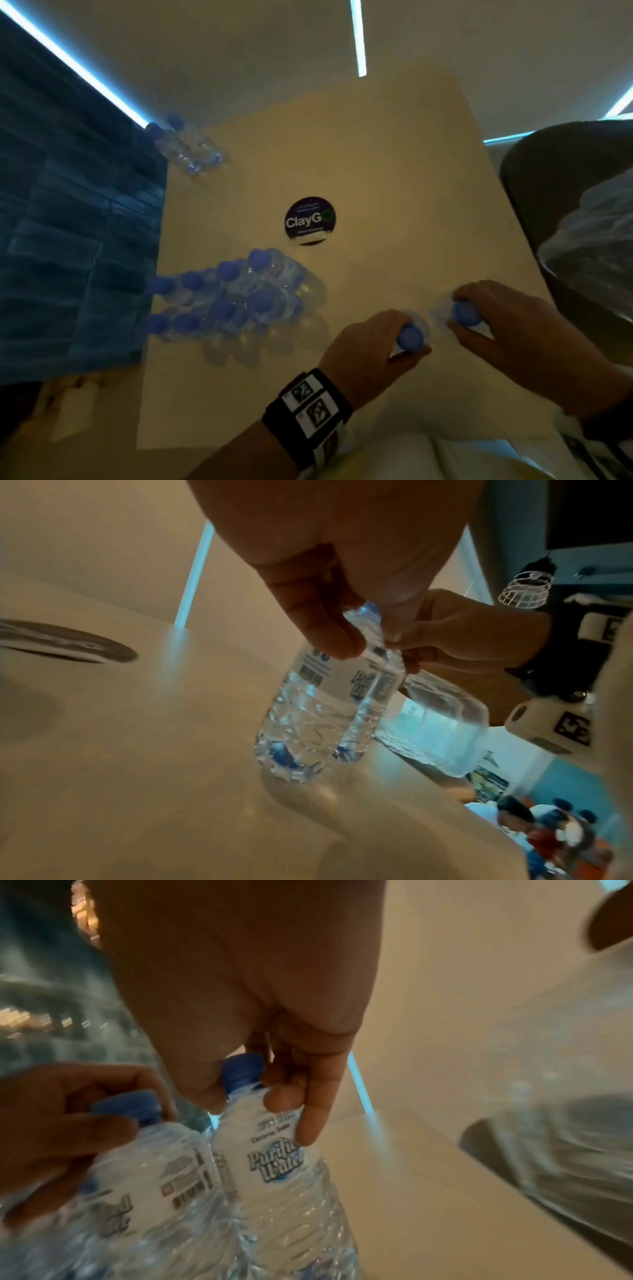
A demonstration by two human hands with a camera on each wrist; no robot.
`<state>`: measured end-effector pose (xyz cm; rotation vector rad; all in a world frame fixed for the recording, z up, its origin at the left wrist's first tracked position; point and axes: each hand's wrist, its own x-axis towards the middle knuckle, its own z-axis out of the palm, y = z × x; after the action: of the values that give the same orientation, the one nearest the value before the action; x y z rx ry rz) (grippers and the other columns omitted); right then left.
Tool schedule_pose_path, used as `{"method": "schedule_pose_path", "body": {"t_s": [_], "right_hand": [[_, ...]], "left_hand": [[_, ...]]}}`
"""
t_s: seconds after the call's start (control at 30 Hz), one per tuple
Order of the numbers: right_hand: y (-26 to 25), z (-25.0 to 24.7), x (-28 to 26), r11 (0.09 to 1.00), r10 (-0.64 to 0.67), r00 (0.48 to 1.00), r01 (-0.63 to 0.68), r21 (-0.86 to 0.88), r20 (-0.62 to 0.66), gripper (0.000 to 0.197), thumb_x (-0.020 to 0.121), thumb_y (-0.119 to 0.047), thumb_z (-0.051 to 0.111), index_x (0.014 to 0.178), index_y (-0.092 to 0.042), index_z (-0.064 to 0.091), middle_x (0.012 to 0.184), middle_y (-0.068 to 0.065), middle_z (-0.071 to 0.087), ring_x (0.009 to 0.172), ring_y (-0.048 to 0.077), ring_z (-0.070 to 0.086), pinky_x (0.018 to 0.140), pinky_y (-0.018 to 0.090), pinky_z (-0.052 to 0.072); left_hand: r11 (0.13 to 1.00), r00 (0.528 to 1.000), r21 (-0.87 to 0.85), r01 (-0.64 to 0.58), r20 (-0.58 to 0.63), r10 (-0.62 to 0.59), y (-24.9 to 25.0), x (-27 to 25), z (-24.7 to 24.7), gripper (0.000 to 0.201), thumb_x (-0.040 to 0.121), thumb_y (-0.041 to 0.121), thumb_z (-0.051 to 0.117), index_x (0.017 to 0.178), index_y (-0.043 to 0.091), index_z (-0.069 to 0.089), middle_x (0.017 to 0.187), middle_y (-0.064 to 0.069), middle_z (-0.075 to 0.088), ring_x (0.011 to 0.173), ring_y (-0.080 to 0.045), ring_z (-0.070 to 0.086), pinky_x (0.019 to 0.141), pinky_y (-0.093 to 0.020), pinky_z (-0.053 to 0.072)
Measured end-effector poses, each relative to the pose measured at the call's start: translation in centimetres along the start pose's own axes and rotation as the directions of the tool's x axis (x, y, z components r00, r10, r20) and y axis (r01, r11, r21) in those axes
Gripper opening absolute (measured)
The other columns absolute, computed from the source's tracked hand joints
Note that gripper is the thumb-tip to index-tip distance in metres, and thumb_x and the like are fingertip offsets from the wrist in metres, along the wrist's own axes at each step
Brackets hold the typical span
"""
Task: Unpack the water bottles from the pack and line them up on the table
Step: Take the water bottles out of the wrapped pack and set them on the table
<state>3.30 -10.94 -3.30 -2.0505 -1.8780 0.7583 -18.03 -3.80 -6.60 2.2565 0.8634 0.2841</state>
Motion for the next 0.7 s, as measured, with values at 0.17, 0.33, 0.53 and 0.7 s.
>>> {"method": "schedule_pose_path", "body": {"t_s": [0.17, 0.33, 0.53, 0.7], "right_hand": [[-5.9, 4.8, 7.6, 0.998, -0.061, 0.998, 0.061, -0.01, -0.035, 0.022, 0.085, -0.031, 0.062, 0.1, -0.016, 0.056, 0.087, 0.005, 0.057, 0.073, 0.029, 0.058, 0.063, 0.042, 0.05], [-10.2, 6.2, 14.2, 0.999, 0.013, 1.0, -0.013, 0.033, 0.007, 0.026, 0.085, -0.032, 0.066, 0.099, -0.016, 0.05, 0.085, 0.005, 0.059, 0.074, 0.024, 0.054, 0.063, 0.03, 0.038], [-13.7, 7.4, 17.6, 0.996, 0.035, 0.995, -0.042, 0.076, 0.098, 0.034, 0.086, -0.035, 0.066, 0.104, -0.015, 0.045, 0.075, 0.0, 0.058, 0.064, 0.02, 0.055, 0.056, 0.03, 0.04], [-14.2, 7.6, 18.3, 0.997, 0.002, 0.987, -0.014, 0.074, 0.162, 0.042, 0.087, -0.042, 0.065, 0.105, -0.012, 0.043, 0.069, -0.004, 0.051, 0.061, 0.022, 0.049, 0.052, 0.026, 0.036]], "left_hand": [[0.994, 0.989, -0.002, 0.109, -0.102, -0.109, -5.1, -2.1, -3.0, 0.037, 0.091, 0.039, 0.059, 0.116, 0.012, 0.057, 0.105, -0.006, 0.065, 0.091, -0.022, 0.063, 0.078, -0.032, 0.052], [0.967, 0.985, 0.213, 0.142, -0.122, -0.118, -7.7, -3.3, -4.5, 0.04, 0.094, 0.042, 0.056, 0.121, 0.012, 0.05, 0.096, -0.007, 0.066, 0.078, -0.022, 0.066, 0.069, -0.038, 0.057], [0.843, 0.961, 0.506, 0.181, -0.272, -0.042, -9.0, -4.0, -5.9, 0.063, 0.073, 0.042, 0.081, 0.118, 0.001, 0.064, 0.069, -0.004, 0.069, 0.05, -0.013, 0.064, 0.043, -0.021, 0.048], [0.859, 0.949, 0.469, 0.204, -0.312, -0.055, -9.4, -4.2, -6.4, 0.069, 0.071, 0.047, 0.082, 0.119, 0.001, 0.064, 0.067, -0.004, 0.07, 0.049, -0.013, 0.064, 0.043, -0.021, 0.049]]}}
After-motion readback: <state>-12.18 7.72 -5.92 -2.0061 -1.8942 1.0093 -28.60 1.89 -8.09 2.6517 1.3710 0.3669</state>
